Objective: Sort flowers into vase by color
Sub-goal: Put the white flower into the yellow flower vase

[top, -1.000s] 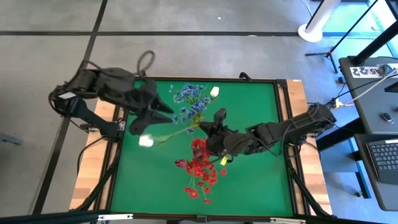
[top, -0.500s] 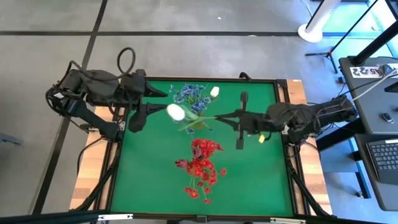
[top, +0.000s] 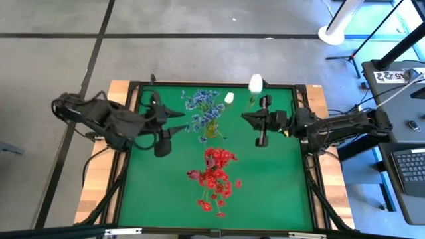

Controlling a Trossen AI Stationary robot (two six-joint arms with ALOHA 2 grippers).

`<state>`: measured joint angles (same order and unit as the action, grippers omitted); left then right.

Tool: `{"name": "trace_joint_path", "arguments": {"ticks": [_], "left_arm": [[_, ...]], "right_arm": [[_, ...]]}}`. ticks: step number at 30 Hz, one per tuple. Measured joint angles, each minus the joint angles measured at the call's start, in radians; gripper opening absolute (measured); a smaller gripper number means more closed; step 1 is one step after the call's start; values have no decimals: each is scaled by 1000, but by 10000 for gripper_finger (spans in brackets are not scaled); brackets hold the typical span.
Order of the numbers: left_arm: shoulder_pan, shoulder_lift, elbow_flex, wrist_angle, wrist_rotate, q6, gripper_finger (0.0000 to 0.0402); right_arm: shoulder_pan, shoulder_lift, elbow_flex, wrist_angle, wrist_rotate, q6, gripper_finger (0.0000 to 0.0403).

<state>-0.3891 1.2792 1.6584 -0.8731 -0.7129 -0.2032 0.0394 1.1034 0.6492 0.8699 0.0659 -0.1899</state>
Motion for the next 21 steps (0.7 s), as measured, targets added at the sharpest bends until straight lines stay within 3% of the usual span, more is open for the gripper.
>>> {"name": "trace_joint_path", "arguments": {"ticks": [8,12,21], "left_arm": [[27,-247,-435,446,42,60,174],[61,-375,-642,641,124,76,174],[118,-522,-999,1009,160,74,174]], "right_arm": [[-146,146,-160,363,-93,102,0],[-209,249,-165,472,-166,133,0],[-298,499,-95,702,-274,243,0]]}}
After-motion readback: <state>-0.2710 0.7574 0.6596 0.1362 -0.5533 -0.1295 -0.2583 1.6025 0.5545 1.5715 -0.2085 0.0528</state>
